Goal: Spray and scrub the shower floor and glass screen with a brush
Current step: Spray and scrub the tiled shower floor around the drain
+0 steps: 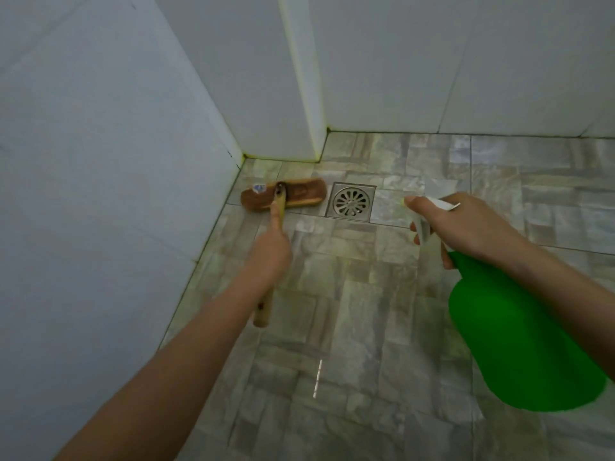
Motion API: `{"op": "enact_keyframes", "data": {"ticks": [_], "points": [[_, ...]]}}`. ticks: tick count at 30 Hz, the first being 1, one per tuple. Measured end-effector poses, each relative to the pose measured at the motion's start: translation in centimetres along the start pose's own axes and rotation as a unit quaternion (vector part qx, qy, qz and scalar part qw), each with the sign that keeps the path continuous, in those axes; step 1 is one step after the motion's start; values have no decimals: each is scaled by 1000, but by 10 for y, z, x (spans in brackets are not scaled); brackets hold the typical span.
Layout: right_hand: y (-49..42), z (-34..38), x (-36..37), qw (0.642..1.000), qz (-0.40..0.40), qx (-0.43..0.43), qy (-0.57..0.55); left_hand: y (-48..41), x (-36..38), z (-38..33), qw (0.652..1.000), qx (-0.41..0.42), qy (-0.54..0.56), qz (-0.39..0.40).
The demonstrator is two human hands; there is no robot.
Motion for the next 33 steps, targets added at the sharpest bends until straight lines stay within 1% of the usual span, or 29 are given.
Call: {"op": "enact_keyframes", "data": {"ticks": [3,5,8,11,13,15,18,19,21,24,26,28,31,33], "points": [[0,8,10,1000,10,-19,-1,66,26,10,999,33,7,28],[-1,16,16,999,10,-34,3,78,30,15,997,63,-10,38],[-1,27,23,999,17,-46,19,33,9,15,998,60,-36,8],[-1,30,29,998,22,-57,21,-36,-21,20,999,31,-34,-20],[1,27,31,998,23,-48,22,-64,-35,17,999,17,-47,-3],[5,24,32,999,26,-33,21,-63,-36,15,998,15,-66,9],[14,25,40,998,38,-30,27,-10,-22,35,998,37,-37,-18],[16,25,45,998,43,-36,29,14,-16,49,998,47,-24,-16],[20,25,52,997,55,-44,24,50,-13,80,997,66,-34,2],[24,29,54,997,53,-47,7,72,-41,129,996,59,-59,-5],[29,40,59,997,55,-63,7,108,-57,163,996,65,-65,-5],[32,50,64,995,59,-82,5,160,-59,199,995,63,-78,21],[33,64,75,993,69,-100,-4,241,-48,258,987,37,-117,103],[34,73,78,991,73,-110,-24,270,-36,289,980,23,-130,150]]}}
Point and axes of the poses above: each hand's wrist, its own y-axis away from the middle knuckle, its own x-axis out of the palm, z = x × y, the point moved 10 cm from there along -y, towards the middle knuckle, and after that the axes turned 4 degrees about -z, right-handed, at the moved point
